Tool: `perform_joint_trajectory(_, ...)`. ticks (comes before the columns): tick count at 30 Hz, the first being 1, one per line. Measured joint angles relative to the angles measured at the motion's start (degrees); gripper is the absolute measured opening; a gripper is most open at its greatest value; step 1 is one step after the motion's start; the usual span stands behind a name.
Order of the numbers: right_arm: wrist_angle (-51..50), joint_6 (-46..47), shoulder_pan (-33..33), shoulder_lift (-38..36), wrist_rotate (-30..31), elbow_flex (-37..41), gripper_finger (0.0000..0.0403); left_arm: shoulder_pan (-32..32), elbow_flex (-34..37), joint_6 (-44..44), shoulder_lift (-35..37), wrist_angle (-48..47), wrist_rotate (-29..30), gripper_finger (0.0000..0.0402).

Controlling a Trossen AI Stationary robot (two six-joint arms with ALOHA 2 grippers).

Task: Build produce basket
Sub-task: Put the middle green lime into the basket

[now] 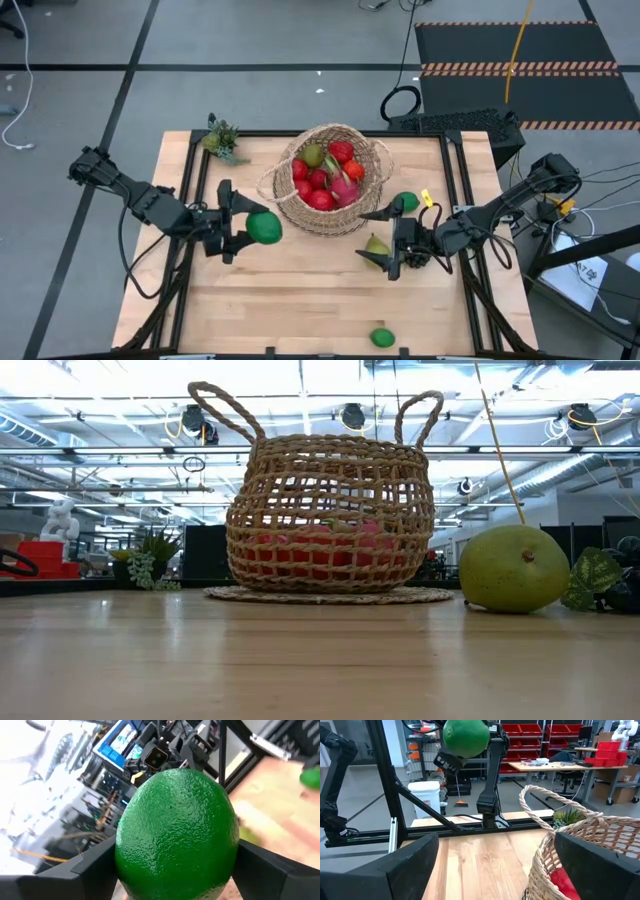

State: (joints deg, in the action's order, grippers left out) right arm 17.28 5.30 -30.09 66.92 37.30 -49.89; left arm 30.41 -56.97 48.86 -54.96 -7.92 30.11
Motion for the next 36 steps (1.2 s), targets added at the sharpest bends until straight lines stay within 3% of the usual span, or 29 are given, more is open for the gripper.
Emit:
perform_joint_trajectory(10, 0.0, -0.4, 0.0, 0.0, 0.0, 0.0, 0.0391, 0.0, 0.0, 15.9, 0.0, 0.0, 0.0, 0.0324)
perform_joint_trajectory(29, 0.0, -0.4, 0.0, 0.0, 0.1, 0.0, 0.0391, 0.0, 0.0, 15.3, 0.0, 0.0, 0.0, 0.0324)
perform_joint_trajectory(36, 0.0, -0.4, 0.0, 0.0, 0.1, 0.0, 0.0391, 0.0, 0.0, 7.1, 0.0, 0.0, 0.0, 0.0324)
